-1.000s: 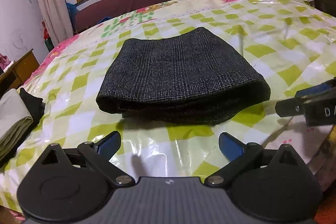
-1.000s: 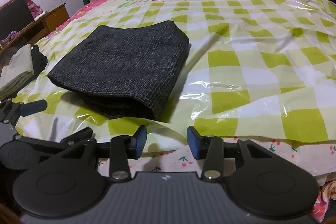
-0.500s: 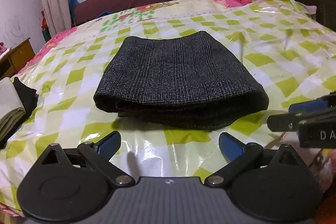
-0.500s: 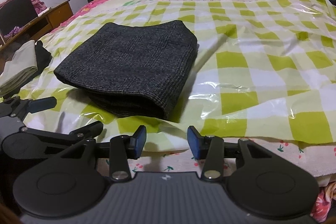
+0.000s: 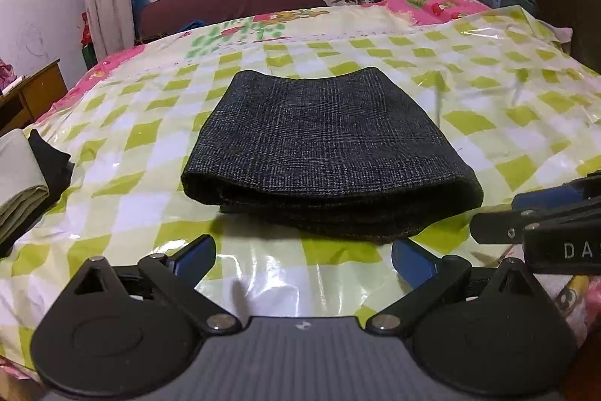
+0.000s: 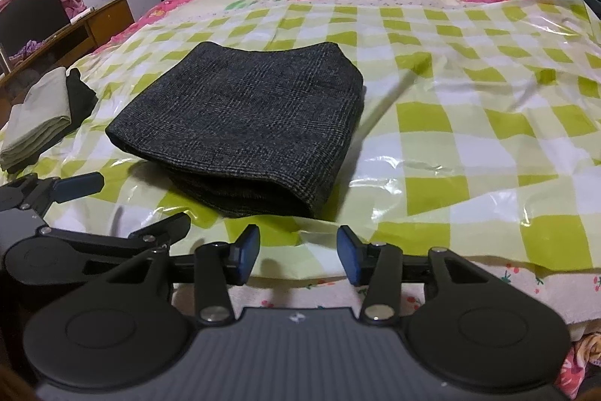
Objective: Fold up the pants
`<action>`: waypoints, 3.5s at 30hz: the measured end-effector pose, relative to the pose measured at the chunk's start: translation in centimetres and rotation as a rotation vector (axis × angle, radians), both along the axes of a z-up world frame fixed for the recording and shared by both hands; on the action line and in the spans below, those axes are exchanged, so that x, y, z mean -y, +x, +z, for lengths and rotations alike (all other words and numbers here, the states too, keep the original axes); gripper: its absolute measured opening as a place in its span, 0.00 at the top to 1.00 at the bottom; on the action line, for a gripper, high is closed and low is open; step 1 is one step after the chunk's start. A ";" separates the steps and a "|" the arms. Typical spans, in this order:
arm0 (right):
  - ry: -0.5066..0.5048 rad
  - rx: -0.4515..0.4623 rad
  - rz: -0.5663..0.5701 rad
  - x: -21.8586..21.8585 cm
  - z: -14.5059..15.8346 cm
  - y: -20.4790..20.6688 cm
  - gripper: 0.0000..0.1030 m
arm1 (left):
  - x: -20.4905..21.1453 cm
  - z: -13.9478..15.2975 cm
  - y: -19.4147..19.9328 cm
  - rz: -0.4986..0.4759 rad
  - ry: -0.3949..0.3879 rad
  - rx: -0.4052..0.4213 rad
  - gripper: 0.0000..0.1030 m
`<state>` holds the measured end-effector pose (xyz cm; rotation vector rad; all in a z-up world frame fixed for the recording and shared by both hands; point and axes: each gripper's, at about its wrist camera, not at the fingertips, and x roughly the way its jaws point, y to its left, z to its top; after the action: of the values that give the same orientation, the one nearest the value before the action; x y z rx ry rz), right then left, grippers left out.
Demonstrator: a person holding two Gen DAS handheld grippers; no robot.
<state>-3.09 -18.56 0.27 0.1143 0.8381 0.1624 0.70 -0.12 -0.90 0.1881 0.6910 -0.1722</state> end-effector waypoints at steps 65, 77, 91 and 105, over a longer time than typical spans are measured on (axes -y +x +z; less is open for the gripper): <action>0.014 -0.022 0.002 -0.6 -0.8 -0.5 0.52 | -0.5 -0.7 0.9 0.028 -0.010 -0.090 0.00; 0.017 -0.025 -0.001 -0.6 -0.9 -0.4 0.52 | -0.3 -0.6 0.9 0.035 -0.004 -0.091 0.00; 0.020 -0.027 -0.003 -0.7 -0.8 -0.5 0.52 | -0.4 -0.5 0.9 0.037 -0.003 -0.095 0.00; 0.018 -0.028 -0.003 -0.7 -0.8 -0.5 0.52 | -0.4 -0.5 0.9 0.037 -0.003 -0.096 0.00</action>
<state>-3.57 -17.88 -0.53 0.1350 0.8643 0.1661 1.60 0.29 -1.39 0.1643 0.7891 -0.1473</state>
